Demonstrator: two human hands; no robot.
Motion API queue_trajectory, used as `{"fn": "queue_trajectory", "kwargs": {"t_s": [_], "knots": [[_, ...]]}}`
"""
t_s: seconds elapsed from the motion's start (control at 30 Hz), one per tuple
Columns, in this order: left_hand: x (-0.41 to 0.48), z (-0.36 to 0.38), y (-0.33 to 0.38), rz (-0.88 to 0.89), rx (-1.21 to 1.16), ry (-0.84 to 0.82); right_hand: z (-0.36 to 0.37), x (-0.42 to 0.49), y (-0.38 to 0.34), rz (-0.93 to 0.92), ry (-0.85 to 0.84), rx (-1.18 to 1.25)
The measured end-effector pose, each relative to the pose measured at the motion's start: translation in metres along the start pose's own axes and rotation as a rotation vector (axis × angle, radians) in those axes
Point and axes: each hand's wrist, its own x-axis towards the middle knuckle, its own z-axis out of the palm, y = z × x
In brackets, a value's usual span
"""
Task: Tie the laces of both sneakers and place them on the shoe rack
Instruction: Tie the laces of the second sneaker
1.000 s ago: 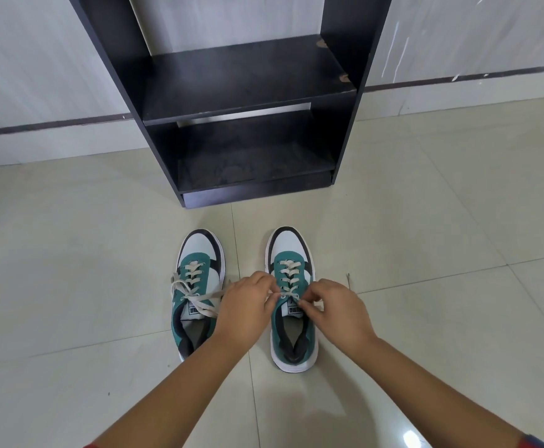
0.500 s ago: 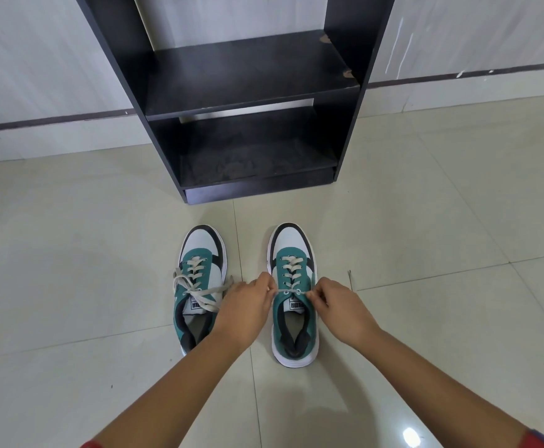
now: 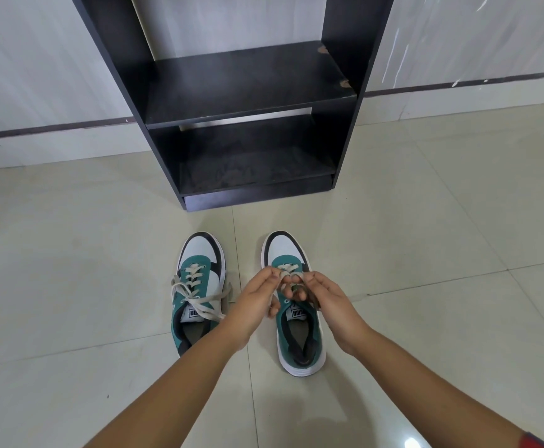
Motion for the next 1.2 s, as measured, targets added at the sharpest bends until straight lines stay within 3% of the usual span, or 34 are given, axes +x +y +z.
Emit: {"fn": "queue_trajectory", "kwargs": {"t_s": [0.27,0.43,0.63,0.83,0.9,1.03,1.1,1.2], "knots": [[0.001,0.001,-0.008,0.059,0.092,-0.204,-0.004,0.006,0.009,0.042,0.028,0.009],[0.007,-0.003,-0.009,-0.075,-0.042,-0.152,-0.005,0.006,0.008,0.012,-0.077,-0.026],[0.01,0.0,-0.007,-0.088,-0.075,-0.129,-0.006,0.005,0.008,-0.06,-0.16,-0.077],[0.012,-0.003,-0.007,-0.11,-0.093,-0.108,-0.003,0.005,0.009,-0.09,-0.051,-0.048],[0.011,-0.003,-0.007,-0.036,0.001,-0.058,-0.003,0.008,0.008,-0.032,0.035,0.01],[0.012,-0.007,-0.011,0.352,0.663,0.162,-0.008,0.019,0.003,0.084,0.026,-0.038],[0.012,-0.008,-0.01,0.572,0.862,0.16,-0.009,0.024,0.002,0.119,-0.03,-0.036],[0.014,-0.008,-0.01,0.744,1.049,0.059,-0.007,0.029,0.005,0.137,-0.036,-0.051]]}}
